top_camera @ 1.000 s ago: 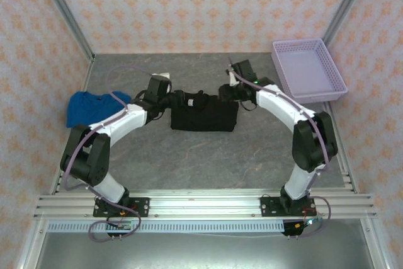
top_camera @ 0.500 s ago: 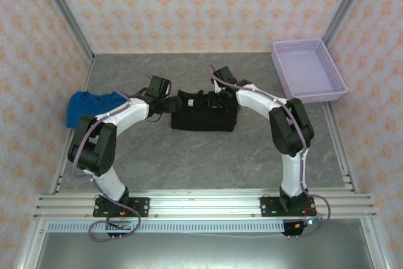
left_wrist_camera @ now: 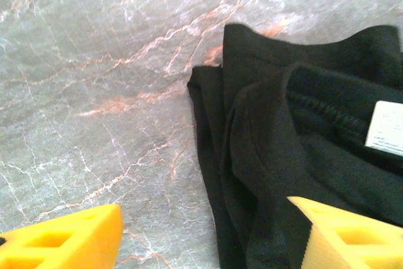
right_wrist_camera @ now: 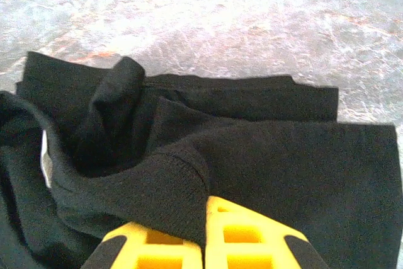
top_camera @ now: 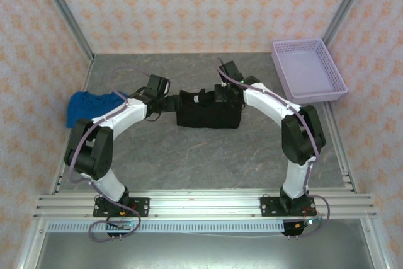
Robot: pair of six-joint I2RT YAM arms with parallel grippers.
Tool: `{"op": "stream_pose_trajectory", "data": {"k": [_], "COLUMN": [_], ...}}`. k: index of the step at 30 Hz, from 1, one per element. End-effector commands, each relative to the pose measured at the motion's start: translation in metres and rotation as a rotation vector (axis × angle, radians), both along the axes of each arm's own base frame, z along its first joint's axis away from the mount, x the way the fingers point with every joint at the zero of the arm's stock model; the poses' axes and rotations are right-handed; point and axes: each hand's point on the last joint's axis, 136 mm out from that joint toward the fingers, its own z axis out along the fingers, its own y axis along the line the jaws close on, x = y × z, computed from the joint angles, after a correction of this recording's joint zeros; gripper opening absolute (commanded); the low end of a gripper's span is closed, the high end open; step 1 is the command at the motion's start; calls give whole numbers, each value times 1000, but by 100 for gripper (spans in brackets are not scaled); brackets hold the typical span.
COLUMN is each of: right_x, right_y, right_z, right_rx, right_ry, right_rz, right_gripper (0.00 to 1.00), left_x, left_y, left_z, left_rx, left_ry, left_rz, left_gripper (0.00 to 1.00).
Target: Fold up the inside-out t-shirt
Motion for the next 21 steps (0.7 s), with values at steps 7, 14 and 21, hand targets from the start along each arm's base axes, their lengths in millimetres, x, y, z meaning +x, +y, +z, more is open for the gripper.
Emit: {"op": "stream_pose_trajectory", "data": {"k": [7,14,21], "right_x": [28,39,18], "right_y": [-34,-14,-11], "right_z": [-37,-26,12], "right_rx": [-146,-38,148], "right_ry": [66,54,2], "right_rz": [-120,-45,-15], "right_gripper": [15,42,51], "left_x": [11,13,8], "left_y": [-25,-51,-84], "left_z": [16,39,48], "left_rx": [-80,-114,-188], "left_ry": [-60,-135,-190], "left_rz": [-99,-178,-263], "left_gripper": [69,66,66]}}
